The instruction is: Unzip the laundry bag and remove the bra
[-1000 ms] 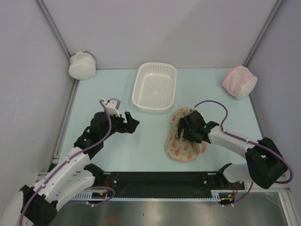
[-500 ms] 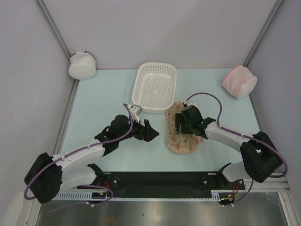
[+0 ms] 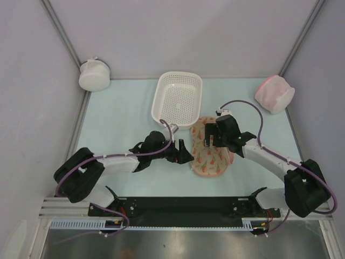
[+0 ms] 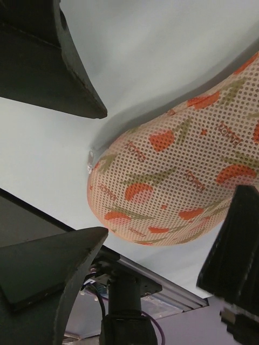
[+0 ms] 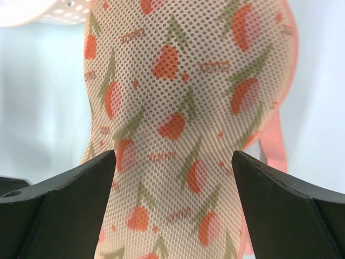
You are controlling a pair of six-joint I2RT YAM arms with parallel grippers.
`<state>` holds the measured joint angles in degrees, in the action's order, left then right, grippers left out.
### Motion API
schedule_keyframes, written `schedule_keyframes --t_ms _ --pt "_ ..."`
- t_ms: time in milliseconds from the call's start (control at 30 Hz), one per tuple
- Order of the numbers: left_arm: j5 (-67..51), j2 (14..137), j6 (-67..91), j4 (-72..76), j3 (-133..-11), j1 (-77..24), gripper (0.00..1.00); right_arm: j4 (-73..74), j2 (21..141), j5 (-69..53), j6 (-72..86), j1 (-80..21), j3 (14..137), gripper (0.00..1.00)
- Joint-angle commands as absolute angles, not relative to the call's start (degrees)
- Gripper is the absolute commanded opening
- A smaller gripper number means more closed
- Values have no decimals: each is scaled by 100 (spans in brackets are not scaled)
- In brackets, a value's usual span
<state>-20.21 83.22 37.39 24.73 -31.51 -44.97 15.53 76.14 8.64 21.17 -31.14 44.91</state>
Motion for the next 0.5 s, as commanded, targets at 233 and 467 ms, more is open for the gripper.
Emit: schedule_keyframes --t_ms 233,467 --pt "-1855 9254 4227 2761 -3831 -4869 77 2663 5986 739 3206 -3453 4491 95" --pt "-1222 9404 4069 2171 -4113 -5036 77 2769 5502 291 3971 -4165 4097 95"
